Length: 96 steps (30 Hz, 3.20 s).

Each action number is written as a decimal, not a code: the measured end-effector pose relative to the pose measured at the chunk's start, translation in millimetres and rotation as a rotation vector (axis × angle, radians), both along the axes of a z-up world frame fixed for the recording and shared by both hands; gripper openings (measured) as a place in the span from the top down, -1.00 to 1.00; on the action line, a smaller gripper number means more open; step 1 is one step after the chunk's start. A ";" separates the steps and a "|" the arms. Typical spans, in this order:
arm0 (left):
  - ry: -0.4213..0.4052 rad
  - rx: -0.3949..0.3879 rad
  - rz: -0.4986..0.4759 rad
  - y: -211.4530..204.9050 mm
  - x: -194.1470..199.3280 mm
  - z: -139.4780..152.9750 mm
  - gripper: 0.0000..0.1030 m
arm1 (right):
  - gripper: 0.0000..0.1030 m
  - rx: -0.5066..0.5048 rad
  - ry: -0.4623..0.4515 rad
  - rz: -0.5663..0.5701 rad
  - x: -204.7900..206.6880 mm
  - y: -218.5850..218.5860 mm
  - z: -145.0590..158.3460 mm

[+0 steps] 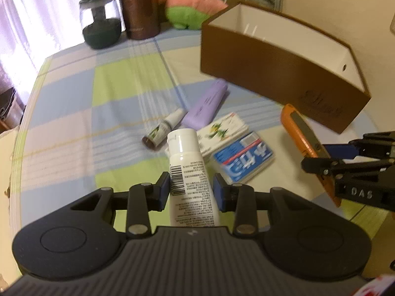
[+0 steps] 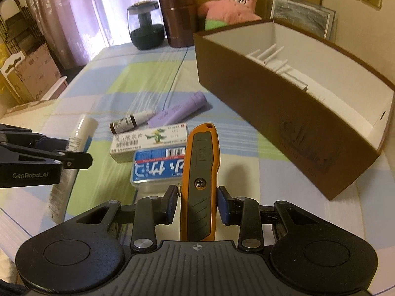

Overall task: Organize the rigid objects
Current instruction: 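Lift the white tube with the left tool while the right tool lifts the orange knife, then carry the tube with the left tool while the right tool carries the knife into the brown box, then open the left tool to release the tube while the right tool releases the knife in the box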

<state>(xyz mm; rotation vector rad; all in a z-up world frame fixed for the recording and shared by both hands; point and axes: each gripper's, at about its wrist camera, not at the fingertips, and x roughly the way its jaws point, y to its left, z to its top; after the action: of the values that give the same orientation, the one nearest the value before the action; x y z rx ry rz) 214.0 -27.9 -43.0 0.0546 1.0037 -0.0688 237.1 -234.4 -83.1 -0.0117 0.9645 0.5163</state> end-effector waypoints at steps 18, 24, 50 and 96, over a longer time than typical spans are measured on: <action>-0.139 -0.081 -0.194 -72.8 77.2 63.3 0.38 | 0.40 0.036 -0.080 -0.160 33.2 -44.7 59.2; -0.157 -0.107 -0.249 -103.3 115.9 75.5 0.38 | 0.40 0.060 -0.083 -0.240 57.0 -66.5 71.5; -0.075 -0.087 -0.375 -205.8 254.3 33.2 0.37 | 0.40 0.015 0.065 -0.476 173.8 -133.5 20.5; 0.049 -0.021 -0.402 -188.2 267.0 4.4 0.09 | 0.29 -0.100 0.103 -0.498 183.5 -125.4 13.8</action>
<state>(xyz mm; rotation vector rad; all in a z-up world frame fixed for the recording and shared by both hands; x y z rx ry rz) 480.9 -216.1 -38.7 0.2366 1.0293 -0.4497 420.5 -359.8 -69.3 0.1633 1.0486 0.0095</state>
